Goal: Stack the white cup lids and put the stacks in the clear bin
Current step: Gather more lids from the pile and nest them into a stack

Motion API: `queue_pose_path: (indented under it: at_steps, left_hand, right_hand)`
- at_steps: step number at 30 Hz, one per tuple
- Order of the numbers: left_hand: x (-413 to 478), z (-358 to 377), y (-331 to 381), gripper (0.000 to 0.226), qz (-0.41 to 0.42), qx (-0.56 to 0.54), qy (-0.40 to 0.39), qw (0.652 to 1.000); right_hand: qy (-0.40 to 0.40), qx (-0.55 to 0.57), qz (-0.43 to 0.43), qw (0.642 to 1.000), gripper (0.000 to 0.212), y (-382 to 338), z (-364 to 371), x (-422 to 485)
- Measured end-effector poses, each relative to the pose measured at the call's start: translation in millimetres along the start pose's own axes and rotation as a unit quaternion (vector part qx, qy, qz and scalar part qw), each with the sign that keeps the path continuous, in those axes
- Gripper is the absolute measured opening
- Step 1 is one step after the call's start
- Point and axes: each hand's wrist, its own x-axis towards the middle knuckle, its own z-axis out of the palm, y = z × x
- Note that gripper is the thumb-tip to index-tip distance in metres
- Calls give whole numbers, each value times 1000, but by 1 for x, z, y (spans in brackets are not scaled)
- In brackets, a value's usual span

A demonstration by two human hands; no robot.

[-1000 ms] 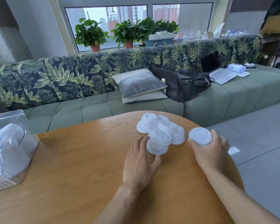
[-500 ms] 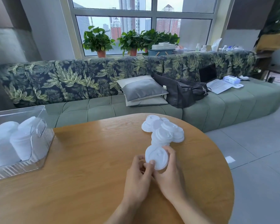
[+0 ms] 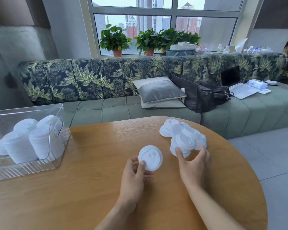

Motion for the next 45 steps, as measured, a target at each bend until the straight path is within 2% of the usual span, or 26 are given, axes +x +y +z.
queue_pose_path:
  at_steps: [4, 7, 13, 16, 24, 29, 36, 45]
  left_hand:
    - [6, -10, 1, 16, 5, -6, 7, 1000]
    - [3, -9, 2, 15, 10, -6, 1, 1000]
    - [0, -9, 3, 14, 12, -19, 7, 1000]
    - [-5, -9, 3, 14, 18, -15, 9, 1000]
    - [-21, -19, 4, 17, 9, -30, 1, 1000]
    - [-38, -38, 7, 18, 6, -53, 27, 998]
    - [-59, -71, 13, 20, 4, -57, 47, 997]
    - [-74, -78, 14, 23, 23, 22, 35, 999]
  right_hand:
    - [8, -71, 28, 997, 98, -4, 13, 21]
    - [24, -102, 45, 993, 93, -4, 20, 28]
    - [35, -72, 55, 995, 80, -5, 17, 25]
    - [24, -11, 37, 999, 75, -7, 10, 17]
    - [-38, 165, 10, 986, 67, -13, -10, -40]
    - [-90, 183, 15, 979, 59, -11, -16, -75]
    - [-178, 238, 92, 950, 53, -24, -21, -108]
    - [-295, 290, 123, 902, 43, -49, -11, -140]
